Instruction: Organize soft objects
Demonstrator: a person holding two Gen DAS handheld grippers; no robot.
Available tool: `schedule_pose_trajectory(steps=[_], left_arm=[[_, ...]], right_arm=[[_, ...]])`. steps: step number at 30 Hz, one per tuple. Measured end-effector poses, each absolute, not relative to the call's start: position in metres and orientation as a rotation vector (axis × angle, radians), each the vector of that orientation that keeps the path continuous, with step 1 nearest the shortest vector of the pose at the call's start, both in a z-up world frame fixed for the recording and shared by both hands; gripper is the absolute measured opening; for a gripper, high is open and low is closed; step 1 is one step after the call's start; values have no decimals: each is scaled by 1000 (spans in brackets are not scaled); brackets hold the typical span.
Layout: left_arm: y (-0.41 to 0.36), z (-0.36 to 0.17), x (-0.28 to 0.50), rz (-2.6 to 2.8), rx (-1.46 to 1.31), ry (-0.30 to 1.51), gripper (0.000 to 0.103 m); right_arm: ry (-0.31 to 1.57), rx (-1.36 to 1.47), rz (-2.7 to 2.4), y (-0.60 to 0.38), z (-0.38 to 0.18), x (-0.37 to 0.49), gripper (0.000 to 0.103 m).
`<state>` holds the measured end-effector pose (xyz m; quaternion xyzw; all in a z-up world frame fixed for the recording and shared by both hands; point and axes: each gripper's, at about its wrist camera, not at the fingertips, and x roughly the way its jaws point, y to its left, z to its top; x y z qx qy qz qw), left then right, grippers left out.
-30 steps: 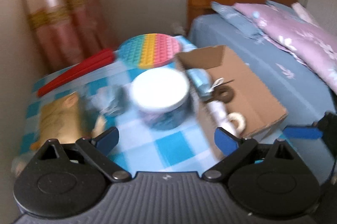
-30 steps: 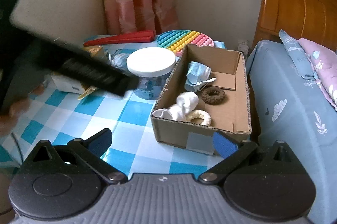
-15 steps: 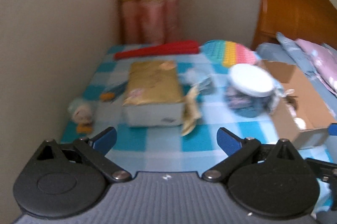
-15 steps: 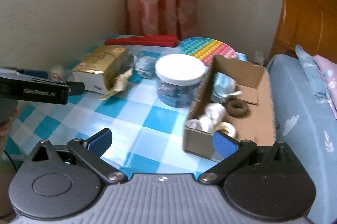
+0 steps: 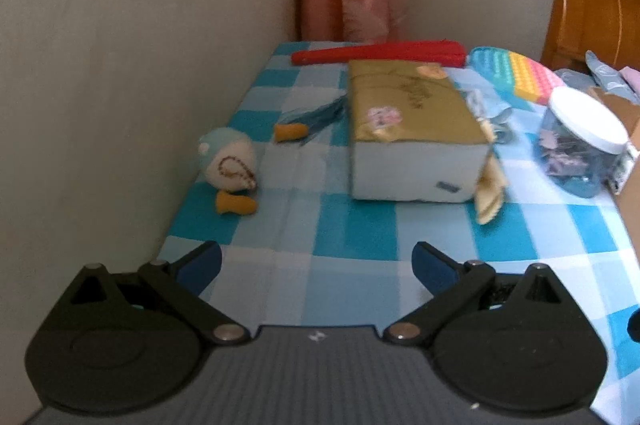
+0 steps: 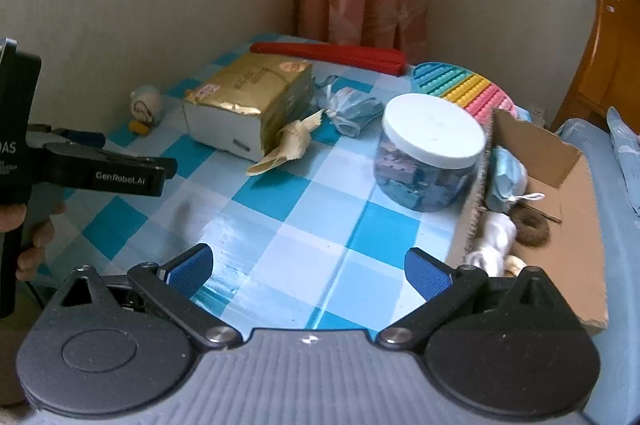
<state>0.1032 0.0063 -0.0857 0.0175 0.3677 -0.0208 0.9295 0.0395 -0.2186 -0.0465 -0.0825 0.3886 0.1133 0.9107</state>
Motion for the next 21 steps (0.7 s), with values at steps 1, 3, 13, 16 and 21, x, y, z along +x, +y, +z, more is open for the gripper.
schedule_pose_trajectory(steps=[1,3,13,16,21], left_arm=[[9,-88,105,-41,35,758,101],[13,-93,109,-40,29,763,101],[24,-104,118,-34,-23,781,101],[23,-104,116,-29,-8,772,103],[26,-105,127,-27,-12,759,103]], right_arm=[[805,-174,236,-216,-48,42,103],[814,-171,242,-212,-51,48,103],[828,-141,284,-200,-63,70,103],[816,-120,293,-199,-64,75,103],[833,-75,315,-199,-69,85,103]])
